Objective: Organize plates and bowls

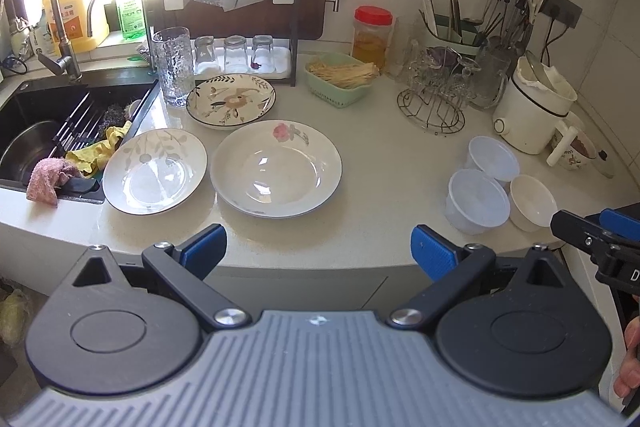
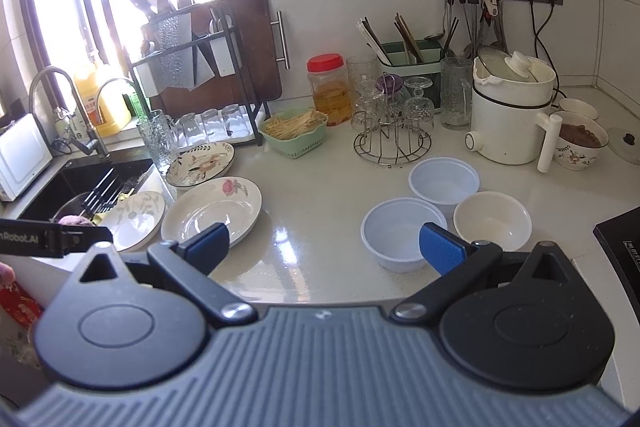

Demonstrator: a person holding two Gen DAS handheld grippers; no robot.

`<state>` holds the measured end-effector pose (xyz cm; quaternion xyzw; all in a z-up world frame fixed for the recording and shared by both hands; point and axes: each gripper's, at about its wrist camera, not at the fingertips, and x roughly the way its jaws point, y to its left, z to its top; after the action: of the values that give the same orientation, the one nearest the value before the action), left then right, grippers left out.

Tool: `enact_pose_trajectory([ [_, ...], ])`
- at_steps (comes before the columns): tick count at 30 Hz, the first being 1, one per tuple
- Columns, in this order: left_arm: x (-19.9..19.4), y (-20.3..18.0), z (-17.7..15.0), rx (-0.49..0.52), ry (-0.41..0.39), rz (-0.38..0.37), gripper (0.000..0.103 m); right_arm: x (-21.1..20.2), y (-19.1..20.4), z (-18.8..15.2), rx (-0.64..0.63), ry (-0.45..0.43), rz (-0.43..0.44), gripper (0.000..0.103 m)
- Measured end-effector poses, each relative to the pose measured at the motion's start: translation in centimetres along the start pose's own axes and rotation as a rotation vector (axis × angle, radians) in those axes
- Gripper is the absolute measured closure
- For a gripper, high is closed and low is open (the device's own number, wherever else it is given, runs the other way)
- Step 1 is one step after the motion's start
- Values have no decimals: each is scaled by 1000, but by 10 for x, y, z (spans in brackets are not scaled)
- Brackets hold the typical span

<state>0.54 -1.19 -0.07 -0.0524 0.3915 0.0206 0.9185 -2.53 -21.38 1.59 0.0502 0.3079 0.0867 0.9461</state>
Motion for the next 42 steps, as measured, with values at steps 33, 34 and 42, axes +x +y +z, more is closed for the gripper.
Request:
enact_pose_trajectory([
  [33,64,88,71,36,59,-81,3,70,66,22,41,63,8,0],
  [34,69,95,75,48,61,-91,3,75,72,22,41,70,-8,0],
  [42,108,157,103,107,91,-136,3,112,124,21,107,84,-73,0],
])
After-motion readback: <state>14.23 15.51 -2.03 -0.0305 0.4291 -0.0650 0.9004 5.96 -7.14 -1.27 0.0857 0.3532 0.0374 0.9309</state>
